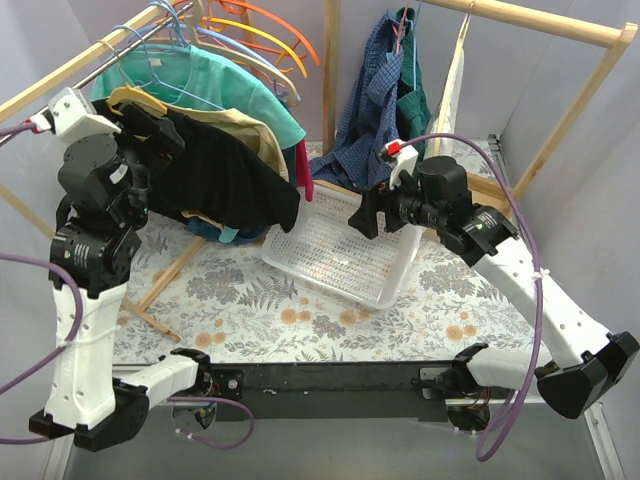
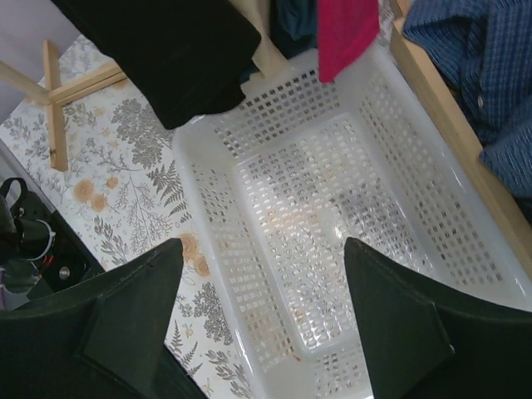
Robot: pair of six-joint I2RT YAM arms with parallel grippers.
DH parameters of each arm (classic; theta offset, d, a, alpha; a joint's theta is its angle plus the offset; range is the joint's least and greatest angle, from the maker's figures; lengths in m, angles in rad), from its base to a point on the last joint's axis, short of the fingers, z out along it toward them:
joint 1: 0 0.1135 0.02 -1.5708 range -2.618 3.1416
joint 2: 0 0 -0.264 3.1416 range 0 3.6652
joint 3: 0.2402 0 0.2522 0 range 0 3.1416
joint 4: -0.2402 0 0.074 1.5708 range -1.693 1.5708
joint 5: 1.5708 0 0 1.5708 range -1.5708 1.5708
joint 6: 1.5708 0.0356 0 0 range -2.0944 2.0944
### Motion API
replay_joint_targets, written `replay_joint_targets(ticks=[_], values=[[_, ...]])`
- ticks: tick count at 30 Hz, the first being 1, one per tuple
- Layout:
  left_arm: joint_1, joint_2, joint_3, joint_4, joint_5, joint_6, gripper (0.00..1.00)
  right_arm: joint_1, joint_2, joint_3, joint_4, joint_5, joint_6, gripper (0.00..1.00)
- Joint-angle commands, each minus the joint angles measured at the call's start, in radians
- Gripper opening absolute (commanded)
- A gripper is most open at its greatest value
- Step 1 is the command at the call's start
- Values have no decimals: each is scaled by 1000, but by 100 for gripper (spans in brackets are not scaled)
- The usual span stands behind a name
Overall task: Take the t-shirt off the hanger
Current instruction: Pick up the hanger from the clothesline.
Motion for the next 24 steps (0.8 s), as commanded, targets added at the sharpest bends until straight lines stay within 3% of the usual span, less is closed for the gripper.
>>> replay_joint_targets(ticks=[1, 5, 9, 17, 24], values=[[-1, 54, 25, 7, -21, -22, 78, 95, 67, 150, -37, 18, -106, 87], [-1, 17, -21, 29, -51, -22, 79, 248, 175, 386, -98, 115, -242, 89], [-1, -26, -68, -3, -54, -30, 80, 291, 288, 579, -37, 123, -327, 91], [-1, -129, -190, -88, -74, -63, 80, 307, 385, 620, 218, -59, -420, 91], [-1, -274, -429, -135, -104, -128, 81, 314, 495, 652, 435, -101, -427, 83]])
